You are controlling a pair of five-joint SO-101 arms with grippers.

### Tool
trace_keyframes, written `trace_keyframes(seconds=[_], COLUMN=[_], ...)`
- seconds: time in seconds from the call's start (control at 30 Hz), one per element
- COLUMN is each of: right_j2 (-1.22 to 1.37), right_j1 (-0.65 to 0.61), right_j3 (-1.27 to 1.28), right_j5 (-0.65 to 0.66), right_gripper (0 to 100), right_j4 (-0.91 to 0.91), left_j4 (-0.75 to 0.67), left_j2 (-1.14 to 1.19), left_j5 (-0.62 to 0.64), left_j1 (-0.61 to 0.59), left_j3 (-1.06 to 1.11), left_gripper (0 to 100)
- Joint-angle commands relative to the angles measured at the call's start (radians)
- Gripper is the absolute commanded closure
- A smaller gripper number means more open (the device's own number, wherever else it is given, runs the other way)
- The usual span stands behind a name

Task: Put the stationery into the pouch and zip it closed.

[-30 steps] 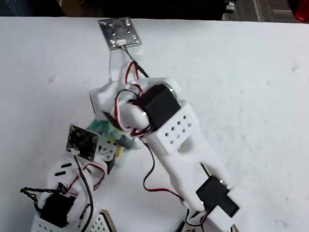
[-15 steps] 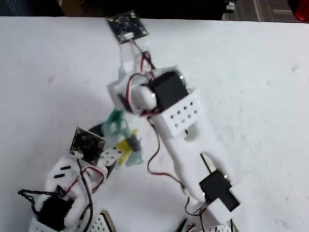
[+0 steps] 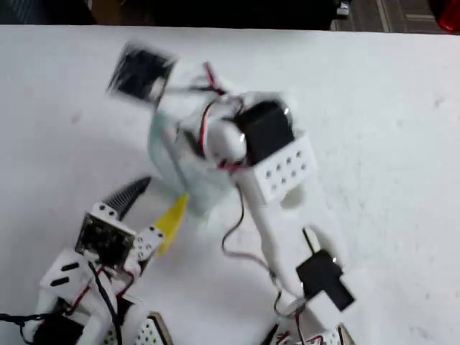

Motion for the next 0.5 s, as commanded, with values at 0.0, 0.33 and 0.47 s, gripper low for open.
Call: trace_keyframes(seconds=[0.0,0.33,0.47], right_j2=[-0.151,-0.610,-0.665], right_j1=[-0.035,-0.145,-0.150], right_j3=[0.028,0.606,0.687], right_j5=[0.143,0.496,0.522], right_gripper=[98.1,98.1,98.1], right_j4=[0.015,0.015,0.015], left_j4=[-0.164,-0.144,-0.080], left_j2=[0.004,0.004,0.004], left_j5=[0.061,0.075,0.057], left_j1=[-0.136,-0.107,-0.019], left_j3=[0.084,0.109,0.077], left_gripper=[76,64,64])
